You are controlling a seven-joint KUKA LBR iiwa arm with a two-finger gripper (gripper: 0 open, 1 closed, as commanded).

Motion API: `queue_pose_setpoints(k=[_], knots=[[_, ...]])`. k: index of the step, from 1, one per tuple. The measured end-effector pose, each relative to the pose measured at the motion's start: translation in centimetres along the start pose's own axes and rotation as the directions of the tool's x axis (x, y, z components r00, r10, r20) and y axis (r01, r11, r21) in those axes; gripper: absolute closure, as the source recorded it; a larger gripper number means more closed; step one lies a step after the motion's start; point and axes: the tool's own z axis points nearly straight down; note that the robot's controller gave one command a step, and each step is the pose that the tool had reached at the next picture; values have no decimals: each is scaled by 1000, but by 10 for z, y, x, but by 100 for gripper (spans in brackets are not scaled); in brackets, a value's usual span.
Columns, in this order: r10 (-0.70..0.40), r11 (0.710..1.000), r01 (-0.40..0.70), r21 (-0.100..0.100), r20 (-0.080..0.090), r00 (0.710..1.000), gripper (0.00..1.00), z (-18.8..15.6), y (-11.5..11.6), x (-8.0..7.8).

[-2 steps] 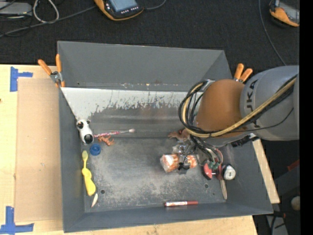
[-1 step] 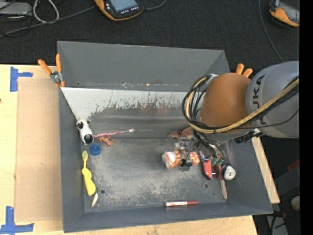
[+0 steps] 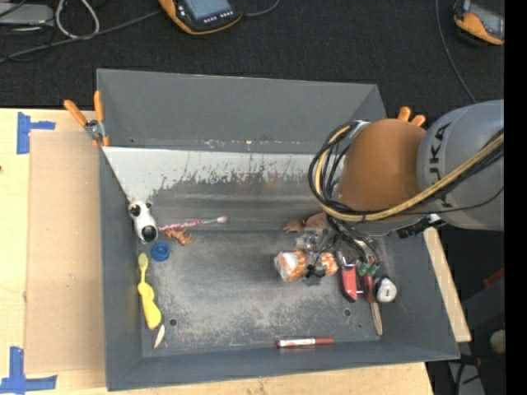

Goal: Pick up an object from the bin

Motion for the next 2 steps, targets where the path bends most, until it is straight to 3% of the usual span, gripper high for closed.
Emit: queue_pose_setpoints(k=[2], knots=[[-2,1000,2,-1,-2,1000,100,-10,1,0]])
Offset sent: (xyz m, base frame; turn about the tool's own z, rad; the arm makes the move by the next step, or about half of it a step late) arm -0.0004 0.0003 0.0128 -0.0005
